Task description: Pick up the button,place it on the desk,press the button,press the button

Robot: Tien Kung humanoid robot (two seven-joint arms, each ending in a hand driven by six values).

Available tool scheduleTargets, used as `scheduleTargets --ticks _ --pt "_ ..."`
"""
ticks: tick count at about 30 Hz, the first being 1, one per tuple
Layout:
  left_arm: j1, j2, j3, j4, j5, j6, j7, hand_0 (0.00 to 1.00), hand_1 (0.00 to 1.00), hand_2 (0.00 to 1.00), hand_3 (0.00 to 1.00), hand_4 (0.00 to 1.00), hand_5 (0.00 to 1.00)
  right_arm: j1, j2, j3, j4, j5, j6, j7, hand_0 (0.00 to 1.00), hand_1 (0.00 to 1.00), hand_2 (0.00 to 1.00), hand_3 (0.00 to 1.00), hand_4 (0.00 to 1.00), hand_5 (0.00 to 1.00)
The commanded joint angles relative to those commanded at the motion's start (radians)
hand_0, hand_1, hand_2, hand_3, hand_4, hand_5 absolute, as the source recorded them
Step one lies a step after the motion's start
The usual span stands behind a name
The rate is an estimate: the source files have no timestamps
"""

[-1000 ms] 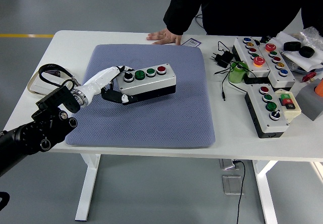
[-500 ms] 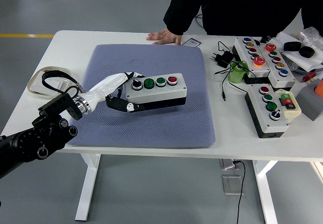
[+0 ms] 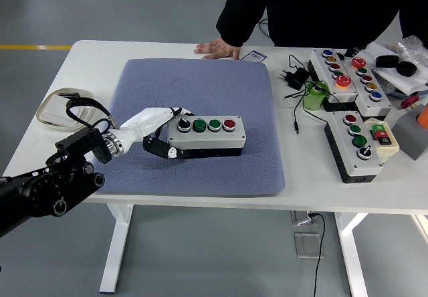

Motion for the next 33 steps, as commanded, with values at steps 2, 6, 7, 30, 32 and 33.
scheduleTargets --ticks 2,6,7,30,32,33 --pt "0.003 0.0 -0.005 0.001 0.052 -0.001 0.015 0.459 0.588 0.614 0.709 0.924 0.323 0.0 0.0 0.0 0.0 -0.001 0.0 0.0 0.643 0.535 0.616 0.613 0.26 0.286" --pt "0.007 0.002 -0.022 -0.002 0.098 0.002 0.027 0.459 0.588 0.614 0.709 0.924 0.323 0.0 -0.001 0.001 0.0 -0.002 0.001 0.0 0.643 0.535 0.616 0.613 0.26 0.286" --pt "0.008 0.003 -0.025 -0.003 0.101 0.003 0.029 0.625 0.687 0.738 0.807 0.942 0.368 -0.001 -0.001 0.002 0.0 -0.003 0.001 0.001 0.643 0.535 0.616 0.613 0.26 0.286" --pt "0.066 0.056 -0.18 -0.139 0.142 -0.066 0.08 0.998 0.998 0.998 0.998 0.998 0.485 -0.003 0.0 0.006 0.0 -0.001 0.0 0.001 0.643 0.535 0.616 0.613 0.26 0.287" --pt "0.092 0.078 -0.232 -0.199 0.185 -0.092 0.095 0.998 0.998 0.998 0.998 0.998 0.505 -0.004 0.0 0.008 0.0 -0.001 -0.001 0.003 0.643 0.535 0.616 0.613 0.26 0.287" --pt "0.102 0.087 -0.262 -0.234 0.198 -0.099 0.1 0.998 0.998 0.998 0.998 0.998 0.505 -0.004 0.0 0.01 0.0 -0.001 -0.001 0.003 0.643 0.535 0.616 0.613 0.26 0.287"
